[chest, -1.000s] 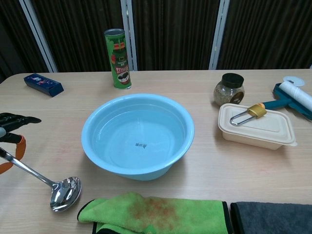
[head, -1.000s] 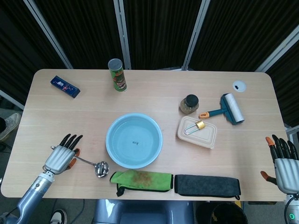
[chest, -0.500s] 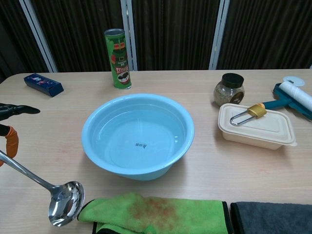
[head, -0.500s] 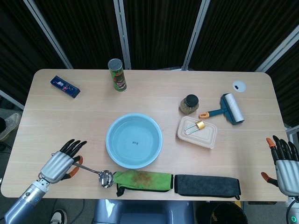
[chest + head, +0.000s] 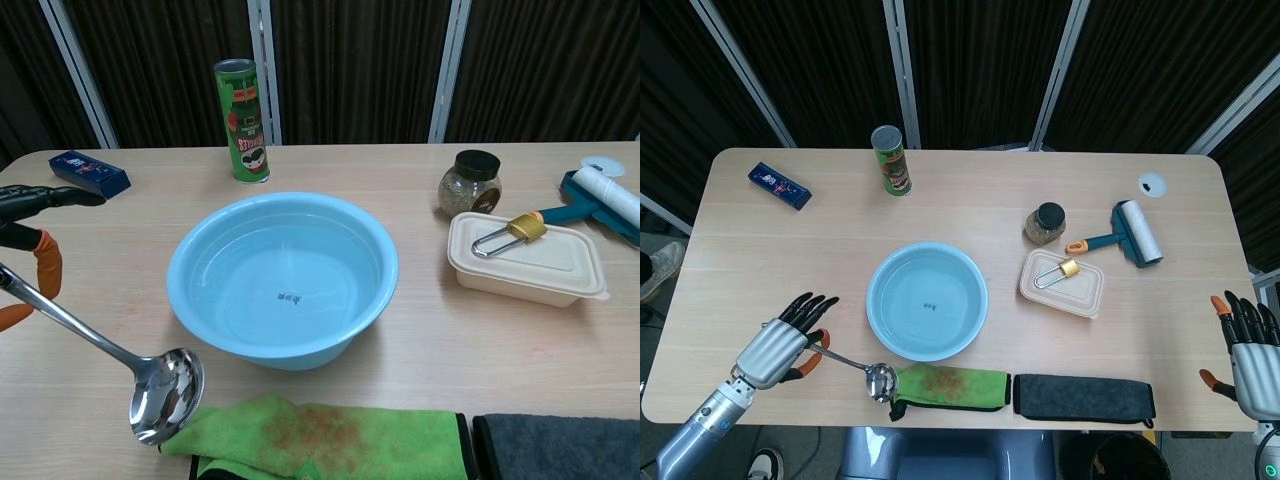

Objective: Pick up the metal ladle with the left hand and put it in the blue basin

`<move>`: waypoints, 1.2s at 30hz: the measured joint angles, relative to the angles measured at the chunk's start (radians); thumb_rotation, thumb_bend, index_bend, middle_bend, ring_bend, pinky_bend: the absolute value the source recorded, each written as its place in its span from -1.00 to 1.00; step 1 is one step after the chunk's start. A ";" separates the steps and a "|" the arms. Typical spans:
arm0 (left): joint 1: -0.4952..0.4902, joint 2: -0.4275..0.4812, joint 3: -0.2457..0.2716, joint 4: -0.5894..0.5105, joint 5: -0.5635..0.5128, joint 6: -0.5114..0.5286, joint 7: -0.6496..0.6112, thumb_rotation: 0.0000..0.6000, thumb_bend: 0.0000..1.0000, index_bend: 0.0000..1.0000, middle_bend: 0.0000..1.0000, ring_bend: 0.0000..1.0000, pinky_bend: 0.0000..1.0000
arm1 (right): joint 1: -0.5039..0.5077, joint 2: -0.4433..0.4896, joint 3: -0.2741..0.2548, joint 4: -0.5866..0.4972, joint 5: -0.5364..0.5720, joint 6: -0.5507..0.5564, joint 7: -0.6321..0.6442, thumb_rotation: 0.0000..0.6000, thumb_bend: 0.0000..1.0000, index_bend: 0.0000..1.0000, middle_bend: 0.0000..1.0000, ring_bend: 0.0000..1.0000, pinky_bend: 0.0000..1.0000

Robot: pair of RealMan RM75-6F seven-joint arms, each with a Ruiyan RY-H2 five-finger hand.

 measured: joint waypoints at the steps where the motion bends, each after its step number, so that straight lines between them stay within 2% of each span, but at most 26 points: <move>1: -0.004 -0.005 -0.010 -0.001 -0.007 -0.003 -0.002 1.00 0.69 0.53 -0.99 -1.00 -1.00 | 0.001 0.000 0.001 0.000 0.001 -0.002 0.000 1.00 -1.00 -1.00 -1.00 -1.00 -1.00; 6: -0.023 -0.042 -0.070 0.009 -0.069 -0.016 -0.019 1.00 0.68 0.53 -0.98 -1.00 -1.00 | 0.003 0.004 0.003 0.002 0.008 -0.009 0.011 1.00 -1.00 -1.00 -1.00 -1.00 -1.00; 13: -0.076 -0.150 -0.166 0.083 -0.193 -0.089 -0.014 1.00 0.69 0.53 -0.98 -1.00 -1.00 | 0.008 0.007 0.011 0.005 0.030 -0.026 0.018 1.00 -1.00 -1.00 -1.00 -1.00 -1.00; 21: -0.124 -0.250 -0.217 0.156 -0.252 -0.135 0.006 1.00 0.75 0.54 -0.98 -1.00 -1.00 | 0.010 0.013 0.021 0.009 0.049 -0.033 0.040 1.00 -1.00 -1.00 -1.00 -1.00 -1.00; 28: -0.181 -0.376 -0.263 0.252 -0.315 -0.173 0.087 1.00 0.74 0.54 -0.98 -1.00 -1.00 | 0.016 0.032 0.034 0.020 0.081 -0.058 0.089 1.00 -1.00 -1.00 -1.00 -1.00 -1.00; 36: -0.210 -0.428 -0.286 0.309 -0.350 -0.185 0.124 1.00 0.74 0.54 -0.97 -1.00 -1.00 | 0.019 0.043 0.039 0.026 0.094 -0.072 0.111 1.00 -1.00 -1.00 -1.00 -1.00 -1.00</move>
